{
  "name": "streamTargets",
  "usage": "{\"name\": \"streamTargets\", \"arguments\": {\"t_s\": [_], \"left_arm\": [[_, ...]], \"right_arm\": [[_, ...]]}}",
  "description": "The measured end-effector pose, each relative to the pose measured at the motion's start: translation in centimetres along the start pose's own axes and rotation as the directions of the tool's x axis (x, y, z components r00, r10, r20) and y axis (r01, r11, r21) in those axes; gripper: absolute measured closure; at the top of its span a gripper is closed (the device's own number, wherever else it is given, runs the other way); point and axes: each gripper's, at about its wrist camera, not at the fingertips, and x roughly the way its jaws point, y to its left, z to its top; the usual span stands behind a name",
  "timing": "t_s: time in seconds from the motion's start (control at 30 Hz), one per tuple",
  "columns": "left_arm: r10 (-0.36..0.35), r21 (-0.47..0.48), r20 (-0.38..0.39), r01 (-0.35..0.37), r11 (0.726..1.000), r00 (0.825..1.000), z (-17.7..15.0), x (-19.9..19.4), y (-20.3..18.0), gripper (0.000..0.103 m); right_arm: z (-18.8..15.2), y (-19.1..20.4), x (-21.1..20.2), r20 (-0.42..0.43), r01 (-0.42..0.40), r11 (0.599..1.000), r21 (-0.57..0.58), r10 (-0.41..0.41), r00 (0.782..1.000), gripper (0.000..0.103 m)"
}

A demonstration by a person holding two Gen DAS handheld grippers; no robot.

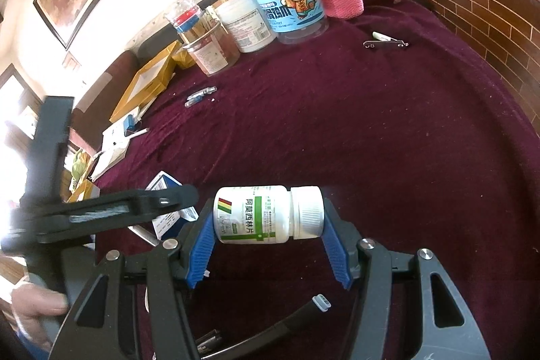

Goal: Organize rigid objects
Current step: 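Grasp the barcoded medicine box with the left gripper while the right grasps the green-labelled bottle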

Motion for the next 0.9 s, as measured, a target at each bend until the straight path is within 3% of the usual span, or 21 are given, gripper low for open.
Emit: {"name": "streamTargets", "arguments": {"t_s": [0.07,0.33,0.53,0.73,0.9], "left_arm": [[0.019,0.029,0.038,-0.020,0.999,0.999,-0.1,-0.3,0.2,0.067],[-0.078,0.024,0.118,0.075,0.997,0.990,-1.9,-2.4,2.3,0.068],[-0.067,0.044,0.197,0.060,0.997,0.978,-4.0,-5.0,2.7,0.067],[-0.007,0.084,0.286,-0.017,0.996,0.958,-7.0,-7.1,3.0,0.067],[0.068,0.118,0.358,-0.118,0.986,0.931,-9.4,-8.6,3.2,0.067]], "right_arm": [[0.0,0.0,-0.1,0.004,-0.001,1.000,0.001,0.001,1.000,0.046],[0.0,0.2,-0.2,0.003,-0.014,1.000,-0.004,0.014,1.000,0.045],[-0.2,0.7,0.0,0.001,-0.019,1.000,-0.022,0.019,1.000,0.045],[-0.7,1.8,0.0,0.004,-0.019,0.997,-0.071,0.019,1.000,0.045],[-1.7,4.0,-0.1,0.015,-0.033,0.985,-0.167,0.036,0.999,0.045]]}}
